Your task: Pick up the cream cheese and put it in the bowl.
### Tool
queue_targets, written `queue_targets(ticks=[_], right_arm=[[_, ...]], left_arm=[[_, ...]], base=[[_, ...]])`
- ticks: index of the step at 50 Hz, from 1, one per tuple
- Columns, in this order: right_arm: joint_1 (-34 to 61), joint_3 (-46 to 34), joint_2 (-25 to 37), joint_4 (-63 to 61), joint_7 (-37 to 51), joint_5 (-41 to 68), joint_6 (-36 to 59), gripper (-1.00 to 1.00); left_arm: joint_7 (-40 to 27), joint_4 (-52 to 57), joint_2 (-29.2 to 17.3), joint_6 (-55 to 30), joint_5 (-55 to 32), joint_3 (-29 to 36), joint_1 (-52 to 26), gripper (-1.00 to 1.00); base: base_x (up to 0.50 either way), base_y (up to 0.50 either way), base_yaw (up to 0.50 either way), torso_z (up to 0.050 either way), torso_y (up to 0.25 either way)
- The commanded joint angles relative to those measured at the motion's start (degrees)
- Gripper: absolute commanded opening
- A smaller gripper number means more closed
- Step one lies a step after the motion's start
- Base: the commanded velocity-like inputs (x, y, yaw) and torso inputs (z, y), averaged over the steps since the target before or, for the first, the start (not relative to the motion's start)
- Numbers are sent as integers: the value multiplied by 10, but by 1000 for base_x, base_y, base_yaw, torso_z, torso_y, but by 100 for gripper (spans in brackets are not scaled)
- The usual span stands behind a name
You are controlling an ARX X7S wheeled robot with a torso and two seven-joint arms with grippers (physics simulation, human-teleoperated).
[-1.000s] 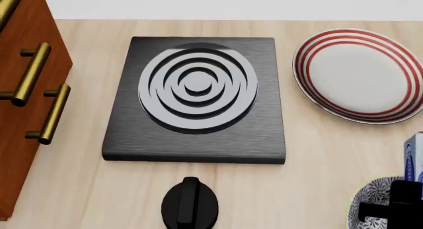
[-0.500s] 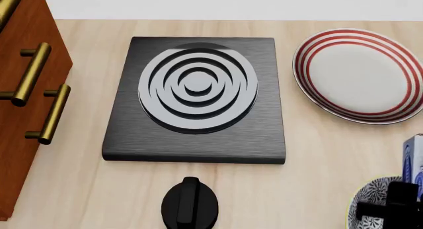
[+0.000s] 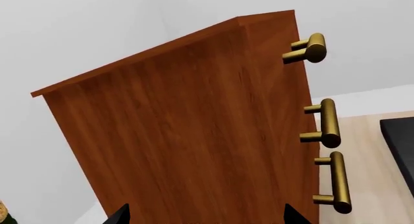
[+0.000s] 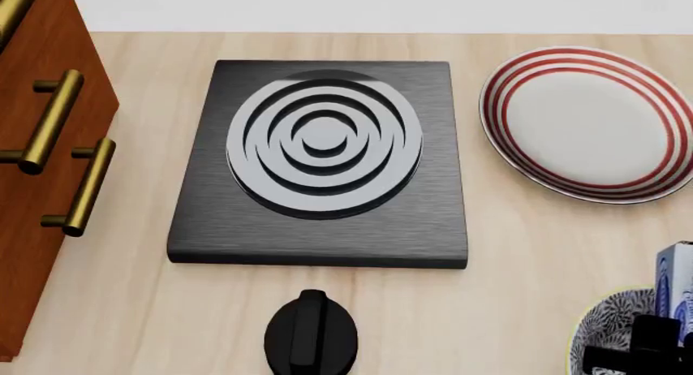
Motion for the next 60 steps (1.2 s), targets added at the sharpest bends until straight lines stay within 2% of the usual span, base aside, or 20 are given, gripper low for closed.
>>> queue_targets(ticks=[1,21,22,33,60], right_arm=[[2,2,-8,24,-24,-29,-3,-100],[-9,-6,-13,30,-44,-35,4,-100],[-11,-4,-13,30,-30,-27,0,100],[14,13,17,-19,-3,-12,17,100],[150,110,125,-177,107,134,102,100]], left_arm=[[-1,0,-1,-2,0,1,0,100],[-1,-4,-2,-3,-2,4,-5,100],[-2,-2,-2,-4,-2,3,-5,100],[-2,-3,-2,-6,-4,4,-7,100],[-2,-4,-3,1,-6,1,-3,100]], base=[[0,0,0,0,0],[0,0,0,0,0],[0,0,0,0,0],[0,0,0,0,0],[0,0,0,0,0]])
